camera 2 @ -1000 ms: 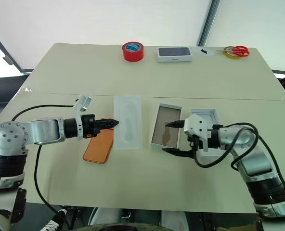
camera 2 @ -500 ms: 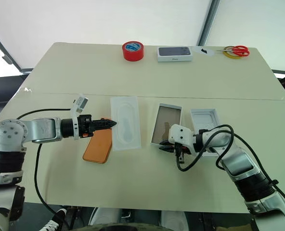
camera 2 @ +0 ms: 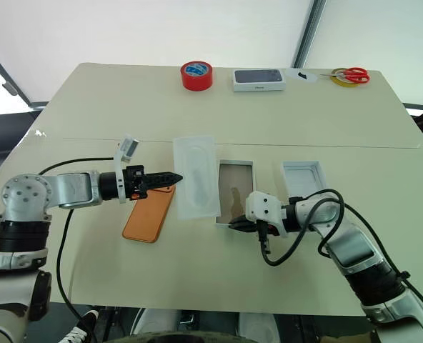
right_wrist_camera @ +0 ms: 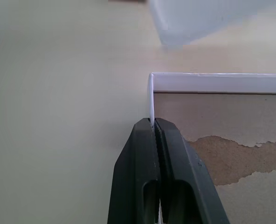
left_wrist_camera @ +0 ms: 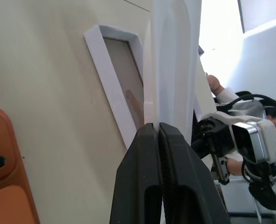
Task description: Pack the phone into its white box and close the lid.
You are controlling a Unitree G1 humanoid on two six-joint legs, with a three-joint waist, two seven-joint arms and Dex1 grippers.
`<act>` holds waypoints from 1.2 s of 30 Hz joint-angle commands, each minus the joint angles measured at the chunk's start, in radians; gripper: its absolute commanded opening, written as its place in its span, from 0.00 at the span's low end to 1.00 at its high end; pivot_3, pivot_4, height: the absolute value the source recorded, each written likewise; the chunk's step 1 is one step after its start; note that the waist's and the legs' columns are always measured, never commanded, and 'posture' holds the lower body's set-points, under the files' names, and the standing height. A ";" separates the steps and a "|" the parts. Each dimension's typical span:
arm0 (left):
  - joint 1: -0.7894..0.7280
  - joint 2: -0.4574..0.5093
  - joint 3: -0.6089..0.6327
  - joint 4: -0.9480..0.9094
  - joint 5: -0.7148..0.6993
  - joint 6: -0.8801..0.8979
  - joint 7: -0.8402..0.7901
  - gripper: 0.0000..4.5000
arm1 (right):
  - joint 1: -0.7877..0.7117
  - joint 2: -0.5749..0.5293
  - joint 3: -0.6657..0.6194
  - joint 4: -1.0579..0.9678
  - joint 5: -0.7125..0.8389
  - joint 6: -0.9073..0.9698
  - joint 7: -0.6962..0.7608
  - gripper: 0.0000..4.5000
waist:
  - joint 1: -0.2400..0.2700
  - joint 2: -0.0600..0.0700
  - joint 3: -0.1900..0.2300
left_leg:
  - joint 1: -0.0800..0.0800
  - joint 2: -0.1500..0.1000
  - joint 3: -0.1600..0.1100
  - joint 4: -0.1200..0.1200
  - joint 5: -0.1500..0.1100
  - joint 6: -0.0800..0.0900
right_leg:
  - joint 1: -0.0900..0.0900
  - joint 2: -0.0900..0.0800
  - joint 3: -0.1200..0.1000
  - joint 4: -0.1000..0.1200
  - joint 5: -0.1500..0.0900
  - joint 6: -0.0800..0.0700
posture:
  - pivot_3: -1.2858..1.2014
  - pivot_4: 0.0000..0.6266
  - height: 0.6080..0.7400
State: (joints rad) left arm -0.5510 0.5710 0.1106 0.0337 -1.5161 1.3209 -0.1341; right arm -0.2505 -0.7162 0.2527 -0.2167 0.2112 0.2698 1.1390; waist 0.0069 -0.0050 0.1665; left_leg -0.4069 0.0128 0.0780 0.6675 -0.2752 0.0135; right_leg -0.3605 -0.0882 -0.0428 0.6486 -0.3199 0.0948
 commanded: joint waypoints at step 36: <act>-0.180 -0.188 -0.137 0.049 0.660 -0.210 -0.428 0.65 | -0.101 -0.064 -0.264 0.112 0.074 -0.100 -0.094 0.65 | -0.001 -0.003 0.003 | 0.000 0.001 0.000 0.000 0.002 -0.003 | -0.001 0.003 0.000 0.000 0.000 0.001 | 0.52 0.24 0.92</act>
State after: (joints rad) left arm -0.7193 0.3727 -0.0366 0.1506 -0.8901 1.1954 -0.5236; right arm -0.3190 -0.7929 -0.0068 -0.0469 0.2575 0.1577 1.0649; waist 0.0055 -0.0082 0.1693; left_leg -0.4073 0.0139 0.0784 0.6674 -0.2732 0.0102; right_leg -0.3613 -0.0847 -0.0430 0.6490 -0.3199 0.0954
